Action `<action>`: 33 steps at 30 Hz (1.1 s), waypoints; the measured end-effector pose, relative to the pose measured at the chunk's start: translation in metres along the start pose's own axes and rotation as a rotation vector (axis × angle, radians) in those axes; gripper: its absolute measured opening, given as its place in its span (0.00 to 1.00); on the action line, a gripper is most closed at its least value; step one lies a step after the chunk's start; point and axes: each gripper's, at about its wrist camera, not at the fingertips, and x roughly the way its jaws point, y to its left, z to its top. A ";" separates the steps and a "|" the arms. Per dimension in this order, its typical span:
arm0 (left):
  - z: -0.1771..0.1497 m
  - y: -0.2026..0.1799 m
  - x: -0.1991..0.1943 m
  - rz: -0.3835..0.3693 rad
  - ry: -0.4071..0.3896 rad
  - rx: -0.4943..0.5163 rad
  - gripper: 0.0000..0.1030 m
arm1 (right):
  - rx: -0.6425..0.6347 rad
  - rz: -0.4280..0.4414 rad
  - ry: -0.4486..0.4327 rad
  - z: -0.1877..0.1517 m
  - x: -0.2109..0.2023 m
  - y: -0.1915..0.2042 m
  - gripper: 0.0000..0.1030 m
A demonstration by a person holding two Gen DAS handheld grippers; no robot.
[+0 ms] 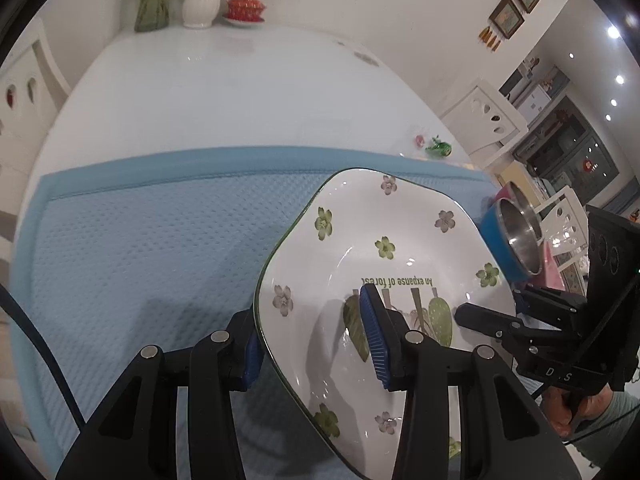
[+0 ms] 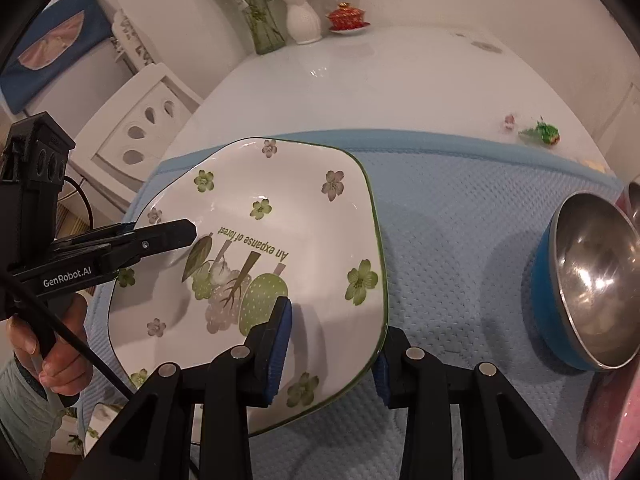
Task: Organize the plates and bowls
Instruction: 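Carry the smaller clover plate onto the stack and lower it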
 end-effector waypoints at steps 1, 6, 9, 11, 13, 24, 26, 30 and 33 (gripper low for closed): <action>-0.002 -0.002 -0.011 0.003 -0.014 -0.001 0.38 | -0.009 0.002 -0.007 0.000 -0.006 0.004 0.34; -0.015 -0.014 -0.060 0.027 -0.072 -0.009 0.38 | -0.034 0.031 -0.030 -0.006 -0.043 0.024 0.34; -0.026 -0.024 -0.088 0.048 -0.100 -0.010 0.38 | -0.037 0.058 -0.031 -0.018 -0.065 0.036 0.34; -0.037 -0.029 -0.104 0.054 -0.110 -0.019 0.38 | -0.042 0.074 -0.030 -0.028 -0.079 0.047 0.34; -0.054 -0.034 -0.121 0.064 -0.117 -0.034 0.38 | -0.049 0.086 -0.023 -0.044 -0.092 0.059 0.34; -0.149 -0.047 -0.169 0.101 -0.097 -0.121 0.38 | -0.100 0.135 0.060 -0.136 -0.123 0.107 0.34; -0.166 -0.049 -0.172 0.104 -0.080 -0.131 0.38 | -0.119 0.136 0.079 -0.150 -0.125 0.112 0.34; -0.196 -0.049 -0.174 0.101 -0.050 -0.156 0.38 | -0.163 0.140 0.117 -0.176 -0.125 0.122 0.34; -0.218 -0.049 -0.176 0.103 -0.037 -0.183 0.38 | -0.181 0.144 0.141 -0.190 -0.124 0.126 0.34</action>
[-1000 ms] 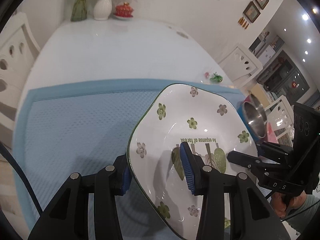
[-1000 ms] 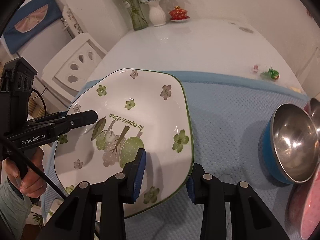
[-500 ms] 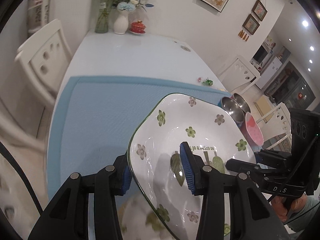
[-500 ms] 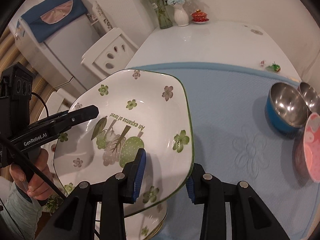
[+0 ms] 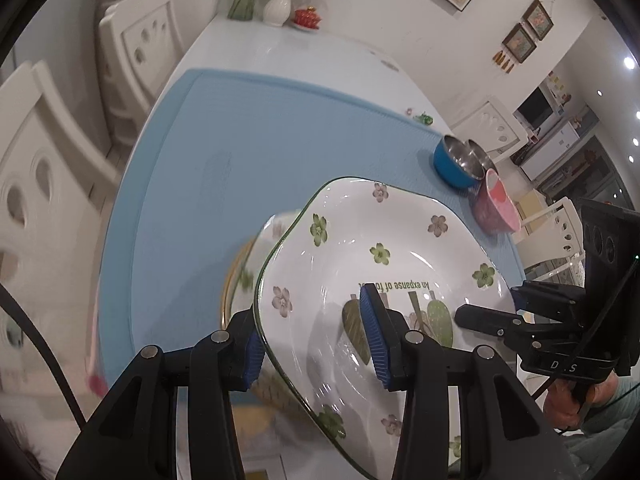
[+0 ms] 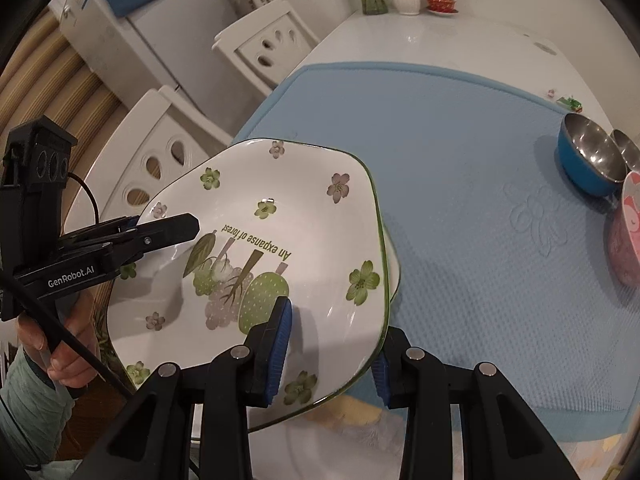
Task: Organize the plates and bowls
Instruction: 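Carry the smaller clover plate onto the stack and lower it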
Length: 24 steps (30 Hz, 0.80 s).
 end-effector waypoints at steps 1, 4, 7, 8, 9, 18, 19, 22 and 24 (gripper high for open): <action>-0.004 0.000 0.000 0.002 0.003 -0.005 0.38 | -0.007 0.000 0.007 -0.003 0.001 0.002 0.34; -0.020 0.004 0.000 0.008 0.018 -0.025 0.38 | -0.027 -0.004 0.026 -0.012 0.005 0.006 0.34; -0.031 0.006 0.003 0.018 0.032 -0.030 0.38 | -0.036 -0.004 0.050 -0.019 0.011 0.009 0.34; -0.034 0.007 0.004 0.019 0.037 -0.035 0.38 | -0.035 -0.003 0.061 -0.021 0.014 0.009 0.34; -0.036 0.008 0.005 0.019 0.039 -0.038 0.38 | -0.034 -0.002 0.069 -0.022 0.016 0.009 0.34; -0.052 0.011 0.018 0.015 0.056 -0.074 0.38 | -0.032 -0.018 0.107 -0.024 0.033 -0.003 0.34; -0.053 0.012 0.020 0.012 0.057 -0.078 0.38 | -0.029 -0.022 0.108 -0.023 0.035 -0.005 0.34; -0.056 0.013 0.024 0.009 0.061 -0.092 0.38 | -0.022 -0.030 0.119 -0.019 0.044 -0.007 0.34; -0.057 0.013 0.027 0.013 0.059 -0.097 0.38 | -0.019 -0.034 0.124 -0.014 0.052 -0.006 0.34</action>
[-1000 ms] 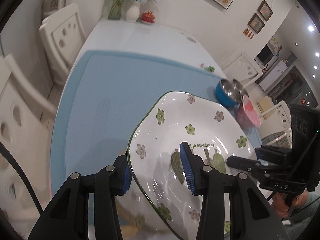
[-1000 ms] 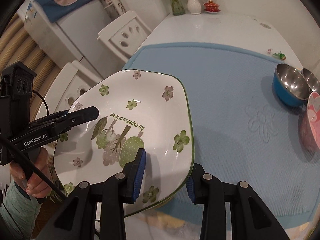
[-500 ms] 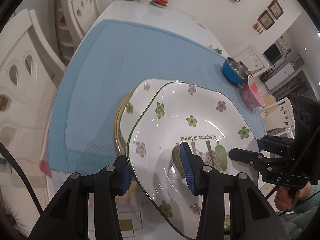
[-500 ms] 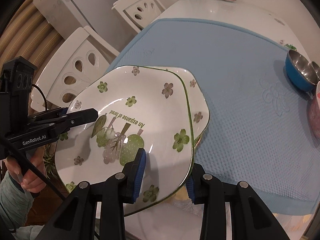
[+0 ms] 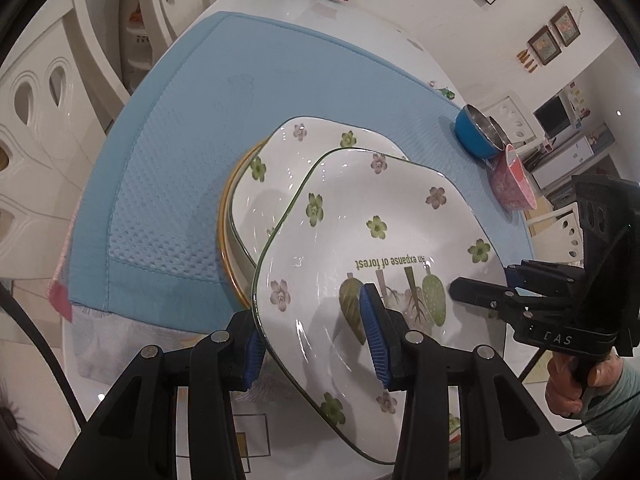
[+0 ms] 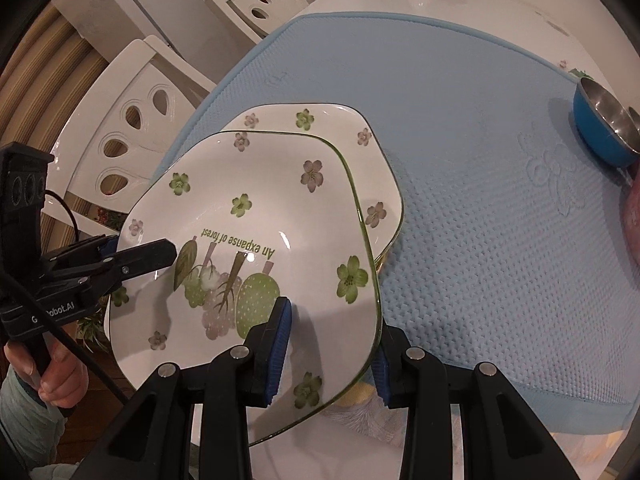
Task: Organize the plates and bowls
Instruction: 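Carry the smaller clover plate onto the stack and lower it, then open the right tool and release the plate on the stack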
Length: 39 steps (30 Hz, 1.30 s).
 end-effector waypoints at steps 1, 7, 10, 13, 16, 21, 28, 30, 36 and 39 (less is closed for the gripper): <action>0.000 0.000 0.000 0.000 -0.003 -0.001 0.38 | 0.004 -0.002 0.001 0.002 0.002 0.000 0.34; 0.003 0.002 0.003 0.006 0.009 0.001 0.38 | 0.012 -0.019 0.017 0.014 0.015 0.002 0.34; 0.004 0.000 0.003 0.011 0.014 0.008 0.38 | 0.017 -0.022 0.028 0.018 0.020 0.001 0.34; 0.007 -0.002 0.003 0.020 0.022 0.020 0.38 | 0.031 -0.020 0.042 0.022 0.025 -0.001 0.34; 0.010 -0.004 0.003 0.030 0.029 0.030 0.38 | 0.042 -0.019 0.044 0.024 0.026 -0.005 0.34; 0.019 -0.009 0.007 0.085 0.054 0.077 0.38 | 0.057 -0.022 0.037 0.032 0.024 -0.011 0.34; 0.027 -0.024 0.012 0.197 0.097 0.208 0.38 | 0.074 -0.014 -0.002 0.035 0.013 -0.014 0.34; 0.030 -0.018 0.003 0.194 0.077 0.196 0.39 | 0.070 -0.038 -0.020 0.033 0.007 -0.018 0.34; 0.049 0.008 -0.026 0.096 -0.009 0.069 0.39 | 0.194 -0.047 -0.056 0.036 0.000 -0.047 0.34; 0.056 0.013 -0.027 0.093 -0.026 0.041 0.39 | 0.298 -0.010 -0.049 0.041 0.006 -0.066 0.34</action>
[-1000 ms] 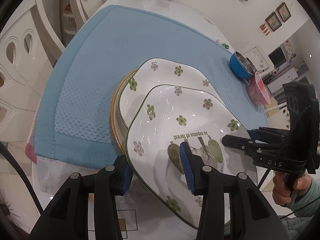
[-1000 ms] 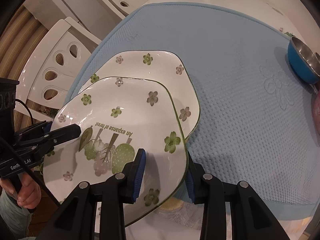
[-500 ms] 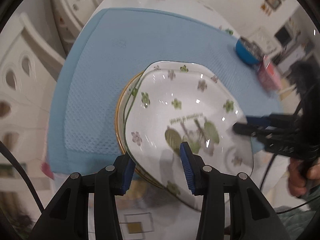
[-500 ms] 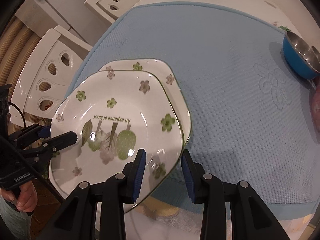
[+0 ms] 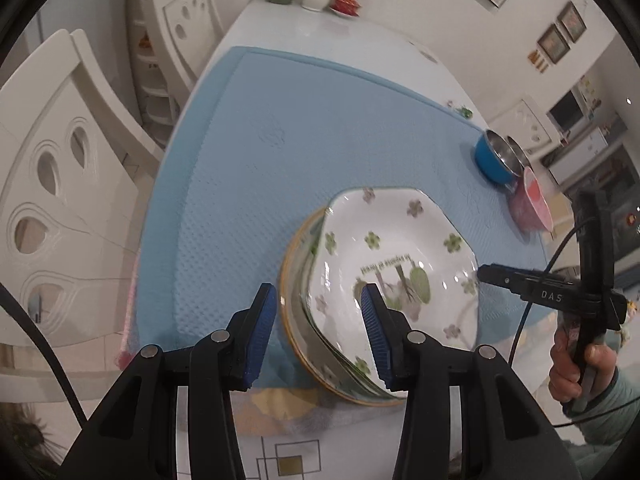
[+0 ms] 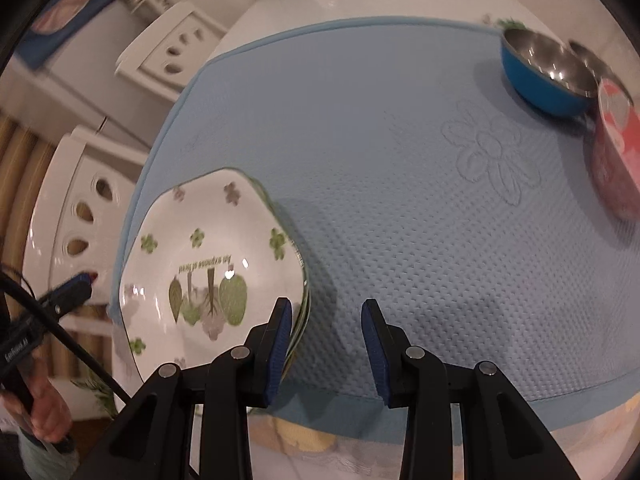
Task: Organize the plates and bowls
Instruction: 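Open the right tool and release the plate on the stack, then move the right tool toward the pink cartoon-face bowl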
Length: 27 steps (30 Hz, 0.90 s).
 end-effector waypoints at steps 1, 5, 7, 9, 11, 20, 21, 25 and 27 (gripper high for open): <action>0.002 -0.001 0.001 0.007 -0.005 0.001 0.39 | 0.019 0.011 0.006 0.002 0.002 -0.001 0.34; 0.004 0.002 -0.001 0.007 -0.006 -0.001 0.39 | 0.059 0.045 0.022 0.009 0.010 0.002 0.34; 0.005 0.005 0.000 0.013 -0.004 -0.002 0.39 | 0.057 0.042 0.032 0.010 0.014 0.007 0.34; 0.006 0.008 0.000 0.014 -0.005 -0.011 0.39 | 0.038 0.023 0.044 0.011 0.017 0.013 0.34; 0.008 0.013 -0.003 0.011 -0.013 -0.018 0.39 | 0.029 0.019 0.059 0.011 0.025 0.023 0.34; 0.011 0.023 -0.005 -0.003 -0.023 -0.035 0.39 | -0.053 -0.105 0.087 0.006 0.040 0.060 0.36; 0.011 0.024 -0.005 -0.011 -0.020 -0.038 0.39 | -0.057 -0.112 0.091 0.007 0.041 0.062 0.36; 0.013 0.024 -0.005 -0.017 -0.023 -0.031 0.39 | -0.110 -0.158 0.089 0.005 0.049 0.081 0.37; 0.014 0.024 -0.005 -0.022 -0.023 -0.025 0.39 | -0.126 -0.176 0.084 0.004 0.051 0.085 0.37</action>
